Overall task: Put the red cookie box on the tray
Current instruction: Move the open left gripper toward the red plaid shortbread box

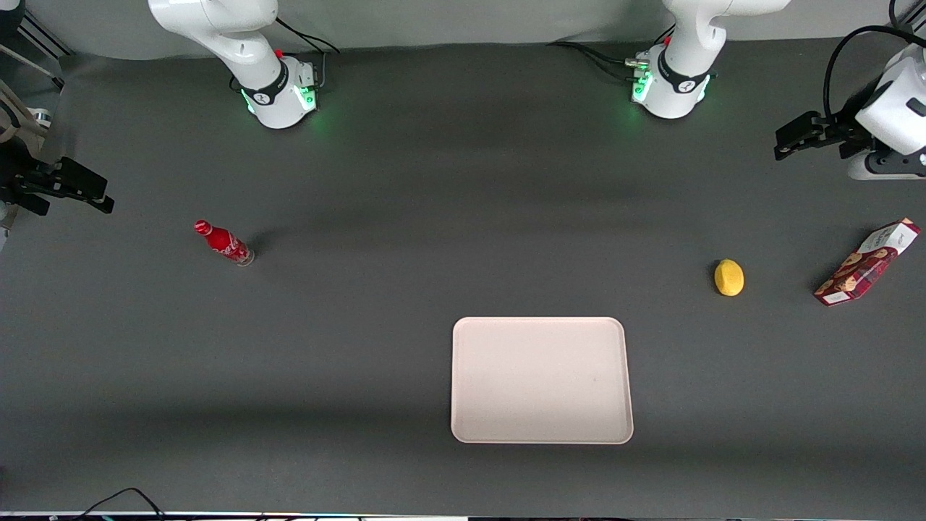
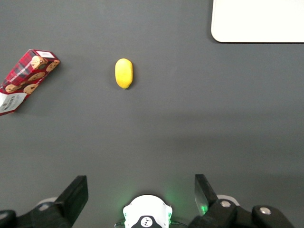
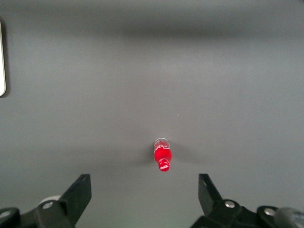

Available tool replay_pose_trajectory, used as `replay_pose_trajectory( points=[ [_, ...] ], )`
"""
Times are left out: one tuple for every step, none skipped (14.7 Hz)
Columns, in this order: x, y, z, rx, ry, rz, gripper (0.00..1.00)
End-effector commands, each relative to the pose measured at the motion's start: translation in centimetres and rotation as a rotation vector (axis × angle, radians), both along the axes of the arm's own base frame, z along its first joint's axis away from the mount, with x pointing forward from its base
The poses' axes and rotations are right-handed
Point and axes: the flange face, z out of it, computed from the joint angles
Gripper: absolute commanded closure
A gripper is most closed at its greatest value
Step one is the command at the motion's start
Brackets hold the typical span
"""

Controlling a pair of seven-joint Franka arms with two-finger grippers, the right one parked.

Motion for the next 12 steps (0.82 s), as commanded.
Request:
replay_pose_trajectory(
  points=[
    [1.4,4.9,0.2,0.009,0.007,-0.064,0.0],
    [2.2,7.0,0.2,0.022,0.008,-0.107,0.0],
    [2.8,9.3,-0.1,0.031,0.015,-0.128,0.0],
    [3.2,11.1,-0.6,0.031,0.027,-0.167,0.0],
    [3.5,13.3,-1.5,0.035,0.041,-0.214,0.0],
    [3.9,15.4,-2.5,0.041,0.058,-0.264,0.0],
    [4.8,17.4,-4.1,0.039,0.078,-0.31,0.0],
    [5.5,19.5,-5.9,0.035,0.091,-0.363,0.0],
    [6.1,21.4,-7.7,0.034,0.099,-0.419,0.0],
    [6.7,23.4,-9.9,0.027,0.112,-0.467,0.0],
    [7.2,25.4,-12.7,0.022,0.141,-0.505,0.0],
    [7.8,26.7,-15.4,0.017,0.155,-0.547,0.0]
  ],
)
